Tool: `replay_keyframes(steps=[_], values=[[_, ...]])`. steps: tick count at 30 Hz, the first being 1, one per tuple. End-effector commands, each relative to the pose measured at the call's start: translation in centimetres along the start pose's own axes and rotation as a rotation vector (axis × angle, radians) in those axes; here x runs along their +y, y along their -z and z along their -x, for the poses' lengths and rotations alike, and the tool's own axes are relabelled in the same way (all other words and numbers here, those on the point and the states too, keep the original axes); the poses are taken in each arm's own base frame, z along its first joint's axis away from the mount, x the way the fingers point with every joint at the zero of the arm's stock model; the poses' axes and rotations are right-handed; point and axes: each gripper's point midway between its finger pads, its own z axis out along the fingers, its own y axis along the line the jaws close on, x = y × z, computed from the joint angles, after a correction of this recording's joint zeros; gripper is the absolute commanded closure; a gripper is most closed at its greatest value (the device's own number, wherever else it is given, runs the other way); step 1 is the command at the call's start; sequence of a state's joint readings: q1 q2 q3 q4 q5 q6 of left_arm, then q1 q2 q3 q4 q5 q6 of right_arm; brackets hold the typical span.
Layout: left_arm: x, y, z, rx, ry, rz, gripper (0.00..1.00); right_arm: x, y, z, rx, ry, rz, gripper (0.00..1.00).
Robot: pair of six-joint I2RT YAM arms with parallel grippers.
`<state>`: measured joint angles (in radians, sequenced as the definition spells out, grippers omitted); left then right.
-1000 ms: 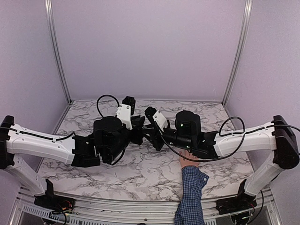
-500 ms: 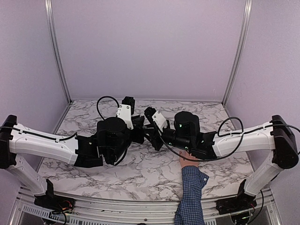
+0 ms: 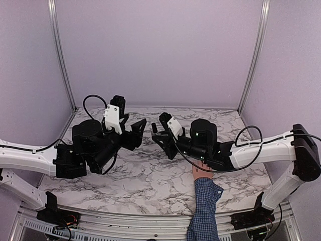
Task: Paint the nails
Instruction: Unscrew the cap of the nail polish bottle.
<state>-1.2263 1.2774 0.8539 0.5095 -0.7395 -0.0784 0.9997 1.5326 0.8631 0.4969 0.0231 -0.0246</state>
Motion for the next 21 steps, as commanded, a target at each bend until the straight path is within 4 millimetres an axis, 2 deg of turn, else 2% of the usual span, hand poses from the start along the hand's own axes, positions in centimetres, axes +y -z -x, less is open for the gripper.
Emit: replay_keyframes(steps=[1, 5, 9, 11, 14, 18, 21], values=[[0.3, 1.6, 0.8, -0.024, -0.049, -0.136, 0.26, 0.2, 1.4, 2.1, -0.062, -0.020, 0.056, 1.00], [0.1, 2.9, 0.9, -0.026, -0.086, -0.294, 0.18, 2.1, 2.7, 2.1, -0.080, -0.006, 0.197, 1.00], [-3.2, 5.7, 0.4, -0.021, -0.178, -0.600, 0.10, 6.5, 4.5, 1.5, -0.063, 0.040, 0.482, 1.00], [-4.9, 7.4, 0.0, -0.020, -0.225, -0.742, 0.10, 8.6, 5.7, 1.1, -0.058, 0.045, 0.623, 1.00], [-6.3, 9.1, -0.6, -0.029, -0.272, -0.870, 0.10, 10.8, 7.5, 0.9, -0.045, 0.039, 0.795, 1.00], [-8.0, 11.0, -1.2, -0.041, -0.302, -1.023, 0.14, 12.6, 9.0, 0.8, -0.023, 0.043, 0.933, 1.00], [-9.0, 11.7, -1.8, -0.028, -0.301, -1.111, 0.20, 13.5, 9.8, 0.8, -0.010, 0.054, 0.995, 1.00]])
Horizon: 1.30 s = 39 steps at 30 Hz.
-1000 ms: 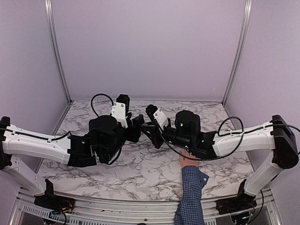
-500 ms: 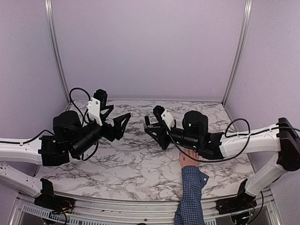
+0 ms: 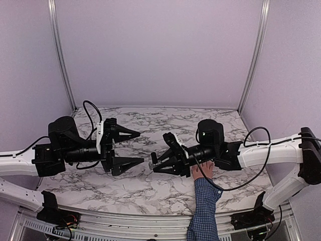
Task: Paint the nails
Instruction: Unscrew the cap of the nail polish bottle.
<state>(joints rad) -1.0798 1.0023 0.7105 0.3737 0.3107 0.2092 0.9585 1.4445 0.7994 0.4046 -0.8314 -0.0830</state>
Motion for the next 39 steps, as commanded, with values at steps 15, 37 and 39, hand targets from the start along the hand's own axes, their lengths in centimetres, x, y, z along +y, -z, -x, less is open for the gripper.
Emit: replay_keyframes(steps=[15, 37, 39], values=[[-6.1, -2.5, -0.8, -0.004, -0.020, -0.437, 0.53, 5.6, -1.1, 1.0, 0.034, 0.016, 0.339, 1.00], [-4.9, -3.4, -2.0, 0.042, 0.012, -0.357, 0.88, 2.9, -0.4, 2.4, 0.002, 0.099, 0.134, 1.00], [-4.5, -3.5, -2.0, 0.046, 0.015, -0.334, 0.92, 2.4, -0.1, 2.7, -0.007, 0.107, 0.098, 1.00]])
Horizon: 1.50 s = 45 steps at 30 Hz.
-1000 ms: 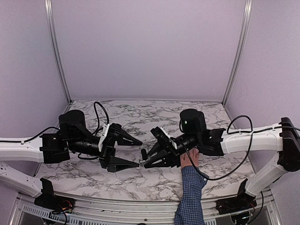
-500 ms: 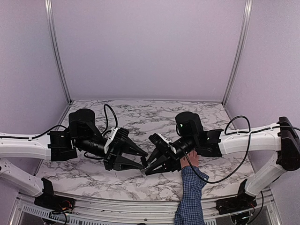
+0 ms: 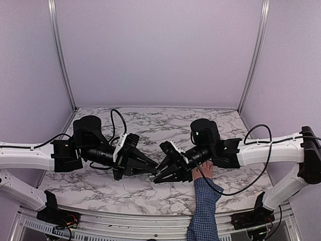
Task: Paint the nails
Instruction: Unscrew the cap of the nail polish bottle.
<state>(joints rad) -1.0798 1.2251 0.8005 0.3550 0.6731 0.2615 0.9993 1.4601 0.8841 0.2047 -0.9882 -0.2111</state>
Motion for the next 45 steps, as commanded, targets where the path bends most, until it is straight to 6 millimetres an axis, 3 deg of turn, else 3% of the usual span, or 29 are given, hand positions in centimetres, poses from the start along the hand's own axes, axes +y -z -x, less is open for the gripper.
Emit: replay_keyframes(steps=[1, 4, 8, 22, 32, 39, 45], values=[[1.1, 0.2, 0.9, -0.007, -0.006, 0.065, 0.93, -1.6, 1.4, 2.9, -0.060, 0.081, -0.133, 1.00], [2.1, 0.4, 0.9, 0.001, 0.002, 0.130, 1.00, -2.4, 1.9, 3.2, -0.070, 0.087, -0.197, 1.00], [3.7, 0.6, 1.1, 0.004, 0.029, 0.217, 1.00, -3.8, 2.6, 3.3, -0.072, 0.087, -0.301, 1.00], [11.8, 2.4, -0.6, 0.000, 0.206, 0.735, 1.00, -11.0, 6.7, 1.8, -0.038, 0.010, -0.761, 1.00], [15.0, 3.3, -1.6, -0.053, 0.324, 1.045, 1.00, -13.8, 8.3, 1.2, -0.036, -0.006, -0.948, 1.00], [16.0, 3.3, -2.6, -0.053, 0.364, 1.271, 1.00, -15.6, 8.9, 0.8, -0.005, -0.016, -1.063, 1.00], [16.4, 3.9, -3.5, -0.092, 0.429, 1.364, 1.00, -16.4, 9.6, 1.2, -0.012, -0.005, -1.142, 1.00]])
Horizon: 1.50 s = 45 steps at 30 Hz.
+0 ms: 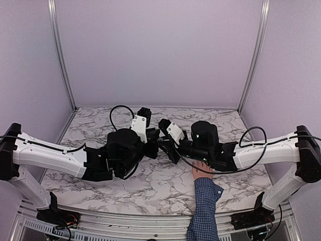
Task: Paint the nails
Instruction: Unscrew the cap of the nail polish bottle.
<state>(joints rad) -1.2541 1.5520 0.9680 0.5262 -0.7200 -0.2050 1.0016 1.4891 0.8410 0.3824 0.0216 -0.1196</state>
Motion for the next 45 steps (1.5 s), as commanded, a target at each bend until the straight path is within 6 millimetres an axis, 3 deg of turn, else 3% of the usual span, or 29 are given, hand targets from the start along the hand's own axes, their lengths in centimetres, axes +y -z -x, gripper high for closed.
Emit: replay_keyframes(steps=[1, 5, 11, 16, 22, 28, 32, 36, 39, 45], values=[[1.7, 0.1, 1.3, -0.057, 0.102, 0.133, 1.00, -2.6, 0.0, 3.3, -0.085, -0.020, -0.143, 1.00], [1.7, 0.0, 1.3, -0.056, 0.107, 0.136, 1.00, -2.6, 0.0, 3.6, -0.099, -0.015, -0.141, 1.00], [1.7, 0.6, 2.1, -0.056, 0.037, 0.116, 0.73, -2.0, 0.1, 3.3, -0.097, -0.009, -0.110, 1.00], [2.3, 1.5, 3.4, -0.075, 0.021, 0.102, 0.60, -1.8, 0.2, 3.0, -0.096, -0.009, -0.098, 1.00], [3.1, 2.9, 5.2, -0.104, 0.029, 0.072, 0.38, -1.6, 0.5, 2.6, -0.093, -0.016, -0.083, 1.00], [6.2, 4.9, 7.1, -0.141, 0.065, 0.073, 0.03, -1.6, 1.4, 2.2, -0.095, -0.040, -0.042, 1.00], [8.8, 5.6, 7.5, -0.096, 0.128, 0.026, 0.01, -0.4, 2.4, 1.9, -0.092, -0.046, 0.065, 1.00], [9.6, 6.1, 6.6, 0.009, 0.150, -0.058, 0.01, 1.0, 3.4, 1.4, -0.075, -0.040, 0.160, 1.00], [8.6, 6.7, 4.8, 0.105, 0.007, -0.144, 0.01, 2.4, 4.0, 0.7, -0.052, -0.031, 0.241, 1.00], [5.7, 9.1, 1.7, 0.265, -0.110, -0.366, 0.01, 5.1, 5.0, -0.6, 0.004, -0.027, 0.396, 1.00]])
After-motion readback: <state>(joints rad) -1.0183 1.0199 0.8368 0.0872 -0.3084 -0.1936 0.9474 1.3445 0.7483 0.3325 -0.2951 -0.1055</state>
